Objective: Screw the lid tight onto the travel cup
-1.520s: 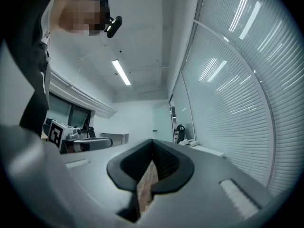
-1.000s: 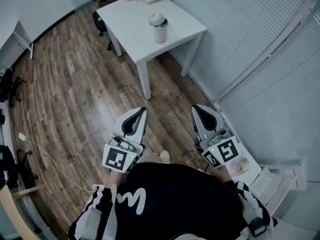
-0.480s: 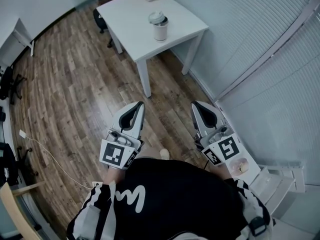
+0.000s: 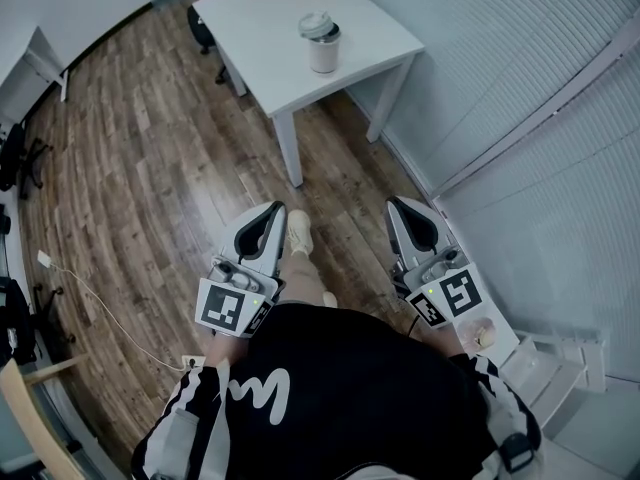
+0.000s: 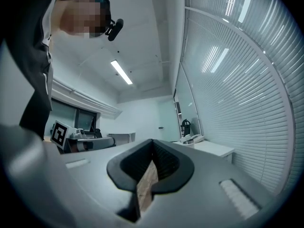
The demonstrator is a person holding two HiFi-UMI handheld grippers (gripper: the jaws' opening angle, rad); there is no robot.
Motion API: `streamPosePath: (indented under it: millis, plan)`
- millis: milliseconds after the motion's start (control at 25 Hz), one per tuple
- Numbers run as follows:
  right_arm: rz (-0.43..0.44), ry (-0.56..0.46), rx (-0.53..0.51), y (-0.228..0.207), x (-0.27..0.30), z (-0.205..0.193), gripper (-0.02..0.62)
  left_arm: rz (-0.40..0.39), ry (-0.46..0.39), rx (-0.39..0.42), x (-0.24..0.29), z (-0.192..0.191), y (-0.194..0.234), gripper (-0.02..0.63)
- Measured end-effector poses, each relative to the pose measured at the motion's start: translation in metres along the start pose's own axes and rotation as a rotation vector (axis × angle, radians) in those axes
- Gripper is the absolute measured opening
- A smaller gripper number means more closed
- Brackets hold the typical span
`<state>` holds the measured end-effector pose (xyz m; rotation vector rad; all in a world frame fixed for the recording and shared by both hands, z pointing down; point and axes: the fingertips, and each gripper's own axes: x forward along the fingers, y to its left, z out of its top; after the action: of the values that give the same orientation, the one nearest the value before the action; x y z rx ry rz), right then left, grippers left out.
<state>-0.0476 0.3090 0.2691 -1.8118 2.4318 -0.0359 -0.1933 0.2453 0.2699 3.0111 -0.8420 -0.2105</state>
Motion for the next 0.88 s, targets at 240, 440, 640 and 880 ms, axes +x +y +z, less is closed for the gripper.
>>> streamPosePath:
  millis: [240, 440, 640, 880]
  plan:
    - [-0.017, -0.005, -0.012, -0.024, 0.024, -0.001, 0.0, -0.018, -0.004, 0.012, 0.034, -0.005, 0.021, 0.002]
    - [-0.037, -0.006, -0.028, -0.048, 0.054, -0.001, 0.002, -0.049, -0.016, 0.02, 0.067, -0.008, 0.046, 0.002]
    - [-0.058, 0.003, -0.028, -0.074, 0.1, -0.011, 0.0, -0.076, -0.065, 0.018, 0.106, -0.009, 0.081, 0.002]
    - [-0.069, -0.002, -0.035, -0.106, 0.16, -0.015, 0.0, -0.081, -0.034, 0.025, 0.152, -0.018, 0.135, 0.002]
